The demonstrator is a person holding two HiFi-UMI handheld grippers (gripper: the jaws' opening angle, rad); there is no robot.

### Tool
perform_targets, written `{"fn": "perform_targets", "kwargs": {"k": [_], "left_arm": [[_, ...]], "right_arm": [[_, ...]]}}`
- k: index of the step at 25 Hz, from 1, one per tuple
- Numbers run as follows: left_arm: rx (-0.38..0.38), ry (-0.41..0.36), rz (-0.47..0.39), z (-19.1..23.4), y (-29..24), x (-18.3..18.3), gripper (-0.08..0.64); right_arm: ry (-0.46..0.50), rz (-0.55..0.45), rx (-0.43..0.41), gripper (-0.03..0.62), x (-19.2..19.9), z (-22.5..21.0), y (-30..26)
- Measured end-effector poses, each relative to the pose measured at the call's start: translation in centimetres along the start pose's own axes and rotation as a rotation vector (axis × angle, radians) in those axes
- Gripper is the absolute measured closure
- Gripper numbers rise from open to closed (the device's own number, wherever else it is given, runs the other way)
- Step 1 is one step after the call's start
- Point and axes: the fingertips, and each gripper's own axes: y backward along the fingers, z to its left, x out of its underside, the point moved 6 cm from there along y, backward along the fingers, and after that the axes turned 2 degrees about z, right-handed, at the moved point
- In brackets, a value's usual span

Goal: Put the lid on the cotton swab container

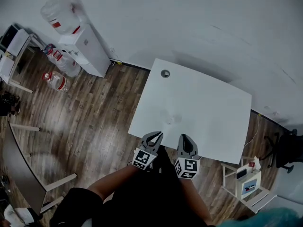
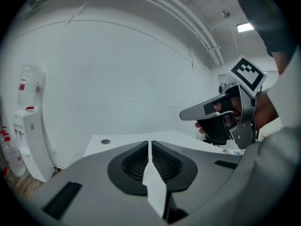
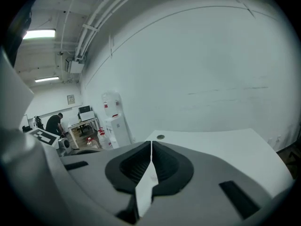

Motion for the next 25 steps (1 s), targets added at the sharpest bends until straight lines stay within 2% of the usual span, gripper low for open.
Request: {"fn": "perform_targets", "kwargs": {"k": [8,13,17,21,25], "left_arm": [[0.062,-0.010,0.158,0.7,-5.4,5.1,0.537],[0.069,0.038,0.259,2.0,-8.5,8.8,0.426],[0.060,0.002,0.351,2.3,-10.2,11.7,0.393],[0.066,-0.032,0.384,2.8,-11.8,12.7,0.363],[0.071,-0.058,0.398,2.8,-13.0,13.6,0.353]], "right_arm": [[0.029,0.099,-0.050,0.560,1.8,-2.3,-4.3],[0.062,0.117,-0.087,0.560,1.8,-3.4,-6.7],[0.084,0.154,-0.107,0.560,2.5,-4.5,-7.9],[0.083,0.179,-0.129,0.560,2.9,-5.5,-8.9],[0.124,0.182,-0.154,0.560,2.9,-6.1,-10.3]]}}
